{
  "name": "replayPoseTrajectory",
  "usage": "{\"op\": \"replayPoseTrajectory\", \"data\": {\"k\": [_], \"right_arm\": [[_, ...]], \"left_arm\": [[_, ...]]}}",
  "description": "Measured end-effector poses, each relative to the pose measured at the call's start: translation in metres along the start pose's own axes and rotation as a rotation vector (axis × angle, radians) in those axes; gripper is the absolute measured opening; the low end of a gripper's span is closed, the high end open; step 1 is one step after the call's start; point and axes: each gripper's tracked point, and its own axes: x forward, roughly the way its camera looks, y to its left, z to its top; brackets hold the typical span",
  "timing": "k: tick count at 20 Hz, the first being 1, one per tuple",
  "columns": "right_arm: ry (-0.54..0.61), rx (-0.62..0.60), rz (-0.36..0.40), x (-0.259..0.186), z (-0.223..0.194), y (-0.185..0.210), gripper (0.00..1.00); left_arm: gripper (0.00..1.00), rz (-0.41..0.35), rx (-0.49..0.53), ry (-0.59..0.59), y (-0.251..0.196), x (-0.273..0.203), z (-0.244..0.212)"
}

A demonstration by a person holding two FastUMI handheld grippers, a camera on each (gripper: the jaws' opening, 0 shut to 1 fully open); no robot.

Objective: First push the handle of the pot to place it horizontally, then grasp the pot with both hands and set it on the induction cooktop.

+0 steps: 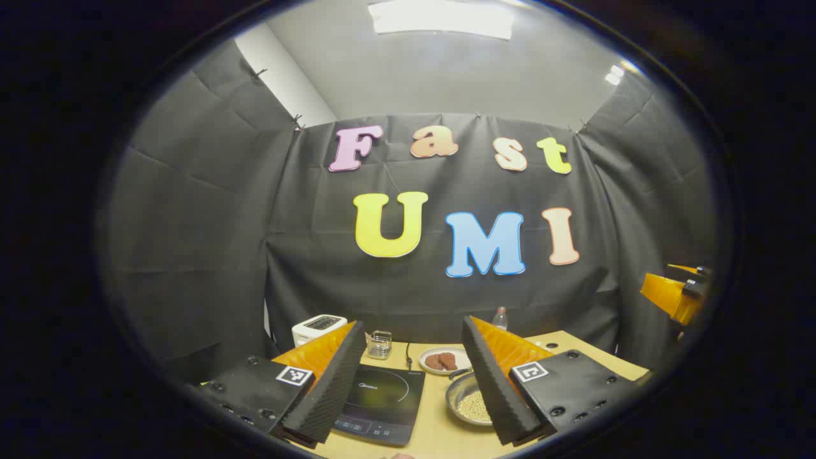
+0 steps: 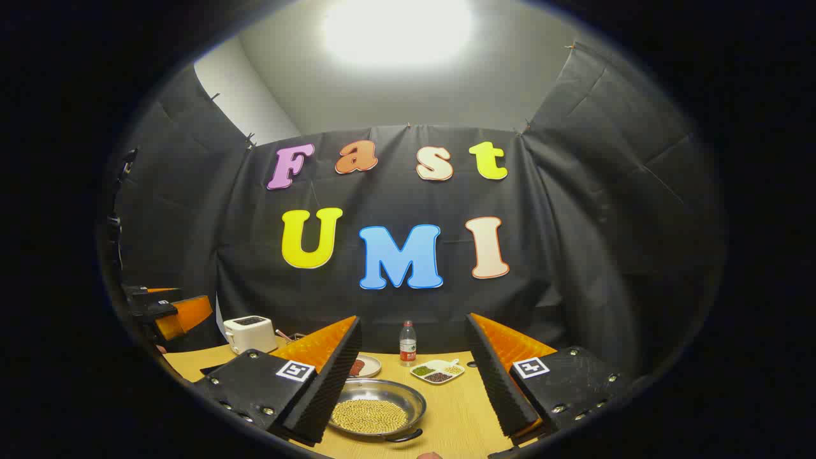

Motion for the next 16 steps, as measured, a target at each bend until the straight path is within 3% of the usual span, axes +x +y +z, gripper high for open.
{"op": "replayPoseTrajectory", "data": {"k": [1, 16], "right_arm": [[0.0, 0.003, -0.005, 0.0, -0.001, -0.001, 0.97], [0.02, -0.011, -0.082, 0.002, -0.008, -0.009, 0.97]], "left_arm": [[0.93, -0.001, -0.002, 0.001, 0.001, 0.0, 0.0], [0.94, -0.055, -0.002, 0.008, 0.005, 0.02, -0.007]]}}
